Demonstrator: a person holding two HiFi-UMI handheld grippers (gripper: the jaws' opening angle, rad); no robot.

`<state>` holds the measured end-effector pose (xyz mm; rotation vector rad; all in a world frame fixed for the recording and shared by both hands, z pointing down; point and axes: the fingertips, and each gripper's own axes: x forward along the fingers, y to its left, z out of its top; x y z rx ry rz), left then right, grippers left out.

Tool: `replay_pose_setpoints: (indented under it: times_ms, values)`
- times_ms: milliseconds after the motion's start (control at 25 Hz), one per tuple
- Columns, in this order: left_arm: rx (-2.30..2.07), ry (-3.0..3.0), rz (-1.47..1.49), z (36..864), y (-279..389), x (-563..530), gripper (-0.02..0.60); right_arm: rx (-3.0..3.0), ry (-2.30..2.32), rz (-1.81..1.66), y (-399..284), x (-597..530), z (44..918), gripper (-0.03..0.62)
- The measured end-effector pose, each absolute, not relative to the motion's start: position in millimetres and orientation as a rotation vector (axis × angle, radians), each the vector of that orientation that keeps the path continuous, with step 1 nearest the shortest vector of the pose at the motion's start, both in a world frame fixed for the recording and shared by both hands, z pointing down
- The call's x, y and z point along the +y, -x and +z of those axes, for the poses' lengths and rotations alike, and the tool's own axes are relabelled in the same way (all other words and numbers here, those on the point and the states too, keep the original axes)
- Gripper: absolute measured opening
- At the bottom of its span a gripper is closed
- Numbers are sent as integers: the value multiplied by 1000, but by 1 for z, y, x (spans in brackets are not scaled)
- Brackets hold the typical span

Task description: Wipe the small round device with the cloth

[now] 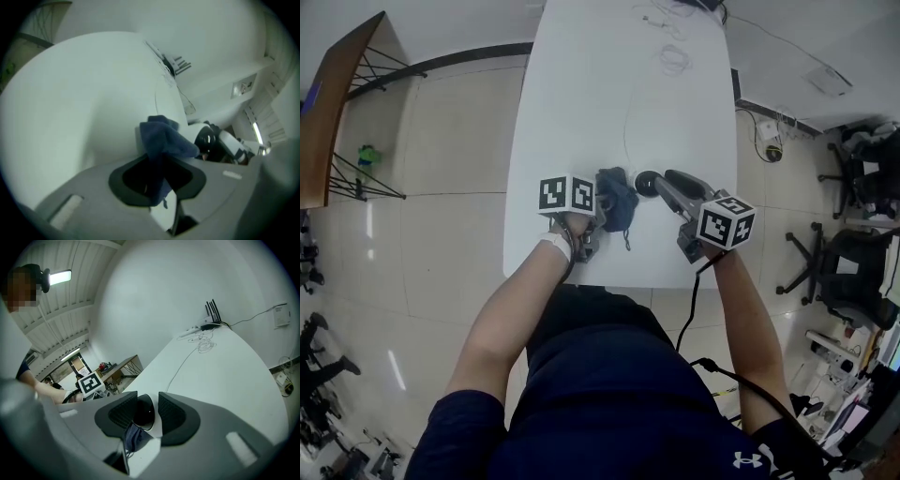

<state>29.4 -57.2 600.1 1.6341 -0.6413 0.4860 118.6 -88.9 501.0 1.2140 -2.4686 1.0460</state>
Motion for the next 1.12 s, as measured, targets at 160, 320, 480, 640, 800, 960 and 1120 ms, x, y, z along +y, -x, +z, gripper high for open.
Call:
replay_pose_setpoints:
  times_ms: [160,320,480,640,800,960,1120]
  values:
    - [-784,-1621,398,594,-12,-87,84,-2467,-1222,1052,-120,-90,501,144]
    - [-795,-1678,341,567,-11,-113,84,-2463,-1223,1067,-121,-90,503,144]
    - [-643,-1887,343,506,-26,-120,84,-2451,-1298,1035,-122,-89,496,143]
    - [-408,-2272,457,438,-57,-106,86,-2465,-1478,984,-122,-86,478,166]
    - [-132,-2242,565,459,-86,-88,86,-2375,-1469,925,-113,-76,501,201]
    - [-86,-2109,603,497,-92,-111,86,-2324,-1509,924,-119,-72,505,210]
    - [-66,-2054,696,527,-97,-131,85,-2270,-1533,920,-125,-66,510,207]
